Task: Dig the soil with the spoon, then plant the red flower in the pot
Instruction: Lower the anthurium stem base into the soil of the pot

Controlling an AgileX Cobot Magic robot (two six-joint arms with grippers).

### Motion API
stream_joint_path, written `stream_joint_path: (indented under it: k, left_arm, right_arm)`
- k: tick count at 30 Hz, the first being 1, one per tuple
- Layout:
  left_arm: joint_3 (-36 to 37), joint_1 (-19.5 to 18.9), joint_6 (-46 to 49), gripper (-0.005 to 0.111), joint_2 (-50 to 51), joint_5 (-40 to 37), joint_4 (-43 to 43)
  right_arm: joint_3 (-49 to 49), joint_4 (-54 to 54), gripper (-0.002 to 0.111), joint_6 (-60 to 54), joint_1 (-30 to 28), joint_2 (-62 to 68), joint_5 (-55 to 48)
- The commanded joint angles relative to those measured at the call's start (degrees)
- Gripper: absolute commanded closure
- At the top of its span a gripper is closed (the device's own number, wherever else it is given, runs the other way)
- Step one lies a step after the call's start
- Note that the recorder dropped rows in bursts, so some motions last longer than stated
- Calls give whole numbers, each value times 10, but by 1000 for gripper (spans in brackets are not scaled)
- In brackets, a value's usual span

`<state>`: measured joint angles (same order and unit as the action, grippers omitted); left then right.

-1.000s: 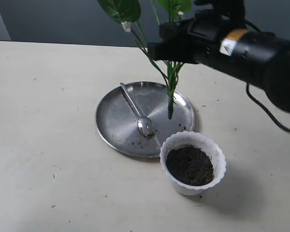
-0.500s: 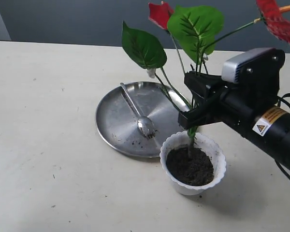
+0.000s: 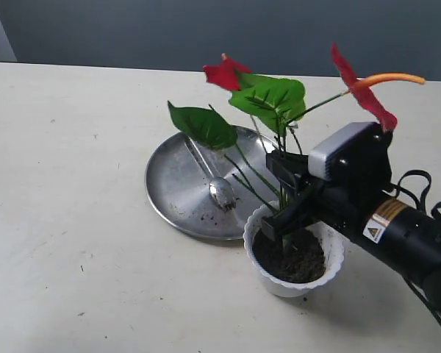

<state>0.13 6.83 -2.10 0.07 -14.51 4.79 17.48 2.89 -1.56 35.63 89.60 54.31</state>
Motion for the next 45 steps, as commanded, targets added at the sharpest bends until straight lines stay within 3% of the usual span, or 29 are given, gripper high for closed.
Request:
stream_joint_path:
  k: [1, 14, 32, 39, 45]
  left_arm:
    - [-1, 3, -3, 106, -1, 8, 0]
    - [-1, 3, -3, 106, -1, 8, 0]
    - [-1, 3, -3, 106, -1, 8, 0]
    - [-1, 3, -3, 106, -1, 8, 0]
    - [-1, 3, -3, 106, -1, 8, 0]
  right_arm:
    - [-51, 8, 108, 2, -2, -22, 12]
    - [-51, 45, 108, 30, -2, -30, -125]
    - [-51, 45, 108, 36, -2, -30, -139]
    - [-51, 45, 88, 57, -2, -45, -170]
    - [-51, 45, 86, 62, -2, -83, -191]
